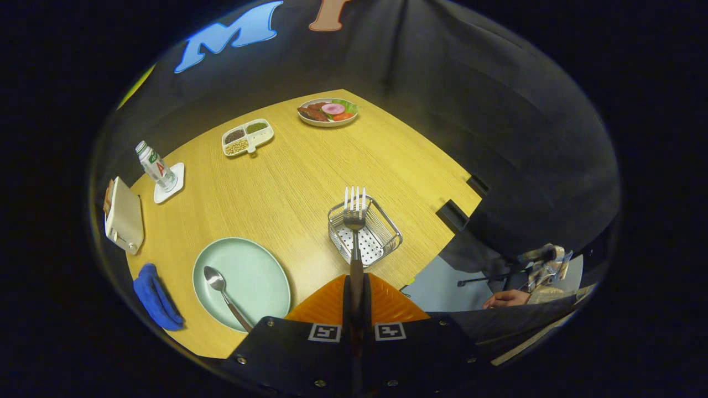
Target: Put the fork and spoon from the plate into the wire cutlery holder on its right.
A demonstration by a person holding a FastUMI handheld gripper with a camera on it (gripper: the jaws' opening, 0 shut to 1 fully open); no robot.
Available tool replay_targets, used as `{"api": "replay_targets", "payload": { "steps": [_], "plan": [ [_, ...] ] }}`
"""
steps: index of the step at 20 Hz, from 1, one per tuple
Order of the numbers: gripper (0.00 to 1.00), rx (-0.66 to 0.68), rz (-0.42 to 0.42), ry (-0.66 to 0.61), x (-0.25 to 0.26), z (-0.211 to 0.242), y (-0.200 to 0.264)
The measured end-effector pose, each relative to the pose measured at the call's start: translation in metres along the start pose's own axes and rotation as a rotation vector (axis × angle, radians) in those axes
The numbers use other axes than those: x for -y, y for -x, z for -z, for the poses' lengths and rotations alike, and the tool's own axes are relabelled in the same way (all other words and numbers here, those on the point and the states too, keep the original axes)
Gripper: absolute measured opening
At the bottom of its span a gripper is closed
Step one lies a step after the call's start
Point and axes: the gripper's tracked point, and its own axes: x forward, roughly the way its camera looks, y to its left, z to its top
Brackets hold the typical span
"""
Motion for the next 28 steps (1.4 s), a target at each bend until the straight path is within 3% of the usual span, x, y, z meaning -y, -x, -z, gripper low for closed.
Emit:
{"api": "replay_targets", "payload": {
  "steps": [11, 28],
  "plan": [
    [0.15, 0.005, -0.05, 0.012, -0.006, -0.014, -0.002],
    [0.14, 0.072, -0.089, 0.234, -0.036, -0.025, 0.005]
  ]
}}
